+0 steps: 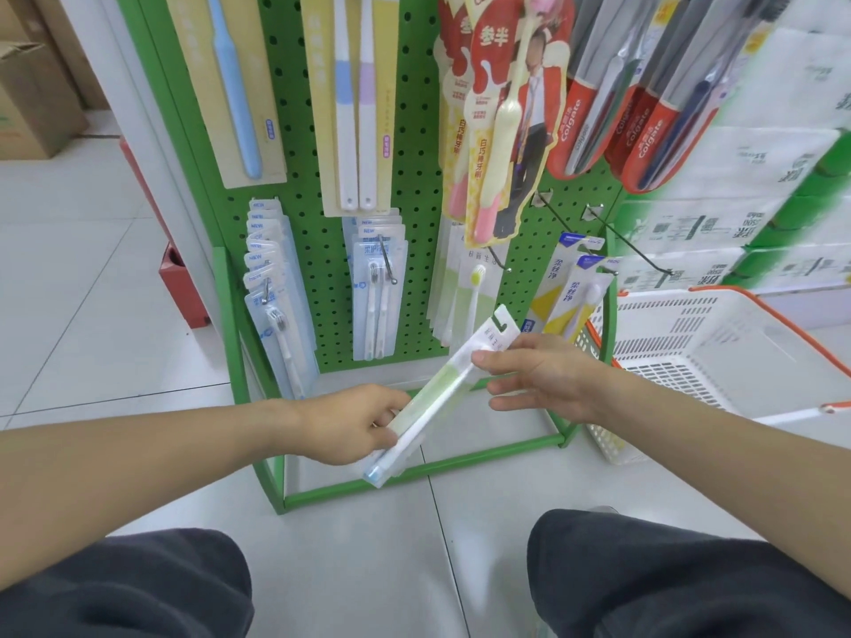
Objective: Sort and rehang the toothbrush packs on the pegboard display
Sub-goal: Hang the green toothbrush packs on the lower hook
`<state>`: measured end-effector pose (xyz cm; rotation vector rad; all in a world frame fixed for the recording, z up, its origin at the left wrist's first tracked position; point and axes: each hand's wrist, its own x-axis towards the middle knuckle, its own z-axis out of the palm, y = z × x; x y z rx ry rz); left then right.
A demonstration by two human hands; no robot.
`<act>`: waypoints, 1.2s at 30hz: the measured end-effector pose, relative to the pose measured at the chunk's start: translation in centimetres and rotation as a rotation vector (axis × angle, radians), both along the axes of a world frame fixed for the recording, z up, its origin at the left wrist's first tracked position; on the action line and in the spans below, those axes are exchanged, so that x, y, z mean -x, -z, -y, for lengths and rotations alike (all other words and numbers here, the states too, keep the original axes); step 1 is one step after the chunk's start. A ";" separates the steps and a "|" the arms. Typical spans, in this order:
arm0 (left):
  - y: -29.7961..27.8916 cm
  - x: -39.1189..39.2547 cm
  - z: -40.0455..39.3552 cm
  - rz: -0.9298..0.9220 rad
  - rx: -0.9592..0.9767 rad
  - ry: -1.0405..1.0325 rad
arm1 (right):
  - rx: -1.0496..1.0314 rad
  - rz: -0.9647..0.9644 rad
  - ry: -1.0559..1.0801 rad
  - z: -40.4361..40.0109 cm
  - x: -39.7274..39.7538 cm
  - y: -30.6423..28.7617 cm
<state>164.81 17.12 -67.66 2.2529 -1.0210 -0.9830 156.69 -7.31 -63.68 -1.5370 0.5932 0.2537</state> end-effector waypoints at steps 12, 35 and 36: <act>-0.5 0.1 0.2 -0.350 0.134 -0.211 | 0.156 0.144 0.184 0.3 -0.6 0.4; -0.1 1.0 0.4 0.356 0.059 0.194 | -0.134 0.099 0.235 0.3 -0.6 0.4; 0.0 0.9 0.4 0.306 0.033 0.166 | -0.122 0.112 0.251 0.5 -0.6 0.4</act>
